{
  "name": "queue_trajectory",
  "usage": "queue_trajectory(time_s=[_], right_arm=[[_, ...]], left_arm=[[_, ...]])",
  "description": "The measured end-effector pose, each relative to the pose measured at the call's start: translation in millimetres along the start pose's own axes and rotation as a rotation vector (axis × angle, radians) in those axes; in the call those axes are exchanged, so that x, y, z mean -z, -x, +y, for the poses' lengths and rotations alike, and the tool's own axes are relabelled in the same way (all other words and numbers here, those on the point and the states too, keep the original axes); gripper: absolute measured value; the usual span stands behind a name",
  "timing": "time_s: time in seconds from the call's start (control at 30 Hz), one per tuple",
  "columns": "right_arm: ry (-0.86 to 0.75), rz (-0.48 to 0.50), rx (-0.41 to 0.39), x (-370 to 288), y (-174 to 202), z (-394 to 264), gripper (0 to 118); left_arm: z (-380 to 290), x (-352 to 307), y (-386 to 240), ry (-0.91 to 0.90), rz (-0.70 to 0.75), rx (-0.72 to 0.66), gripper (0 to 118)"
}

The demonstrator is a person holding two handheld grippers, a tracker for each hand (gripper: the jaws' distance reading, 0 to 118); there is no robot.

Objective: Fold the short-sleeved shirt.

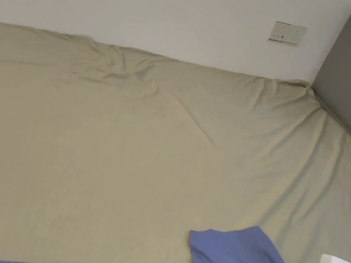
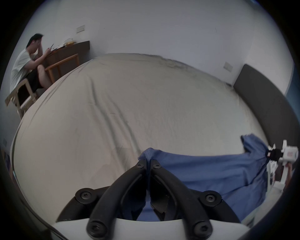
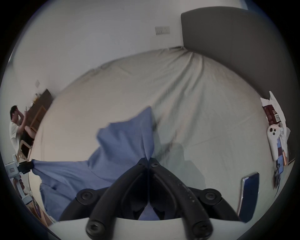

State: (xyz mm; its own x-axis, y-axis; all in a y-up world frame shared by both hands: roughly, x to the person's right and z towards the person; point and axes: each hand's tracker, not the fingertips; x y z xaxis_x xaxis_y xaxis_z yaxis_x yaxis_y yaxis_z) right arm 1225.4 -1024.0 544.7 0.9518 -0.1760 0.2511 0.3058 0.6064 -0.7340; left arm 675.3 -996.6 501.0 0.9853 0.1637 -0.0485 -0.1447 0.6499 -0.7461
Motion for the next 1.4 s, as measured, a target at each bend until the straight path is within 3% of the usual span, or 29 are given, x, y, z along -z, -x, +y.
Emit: queue_trajectory(time_s=[0.17,0.4,0.67,0.77,0.93,1.0,1.07,1.1,1.2,1.27,1.3,1.33,1.4], right_arm=[[-0.115,0.037,0.048,-85,-2,-47,2],[-0.069,-0.038,0.085,-148,-3,-126,2],[0.067,-0.146,0.124,-115,-17,-171,2],[0.114,-0.219,0.046,-102,-11,-180,2],[0.172,-0.246,-0.003,-80,-3,-196,5],[0.186,-0.245,0.014,-71,-4,-199,24],[0.161,-0.32,0.066,-75,-11,-201,48],[0.156,-0.305,0.09,-82,-17,-197,53],[0.033,-0.243,0.236,-120,-30,-183,53],[-0.096,-0.274,0.209,-150,-27,-168,53],[-0.169,-0.314,0.097,-169,-18,-156,52],[-0.216,-0.317,0.01,-182,-9,-147,44],[-0.268,-0.276,-0.071,-197,3,-136,14]], left_arm=[[-30,-70,16,-0.026,-0.025,-0.006,3],[-102,-110,35,0.053,-0.022,-0.052,3],[-152,-69,42,0.213,0.041,-0.08,3],[-153,-60,42,0.221,0.055,-0.08,3],[-158,-43,44,0.238,0.069,-0.078,3],[-159,-46,45,0.211,0.073,-0.077,12],[-158,-56,50,0.18,0.071,-0.074,42],[-155,-64,53,0.154,0.058,-0.085,52],[-137,-103,63,0.056,-0.02,-0.187,53],[-125,-122,72,-0.012,-0.045,-0.237,45],[-119,-132,72,-0.046,-0.058,-0.258,27],[-115,-140,71,-0.086,-0.05,-0.244,2],[-109,-146,61,-0.123,-0.007,-0.212,0]])
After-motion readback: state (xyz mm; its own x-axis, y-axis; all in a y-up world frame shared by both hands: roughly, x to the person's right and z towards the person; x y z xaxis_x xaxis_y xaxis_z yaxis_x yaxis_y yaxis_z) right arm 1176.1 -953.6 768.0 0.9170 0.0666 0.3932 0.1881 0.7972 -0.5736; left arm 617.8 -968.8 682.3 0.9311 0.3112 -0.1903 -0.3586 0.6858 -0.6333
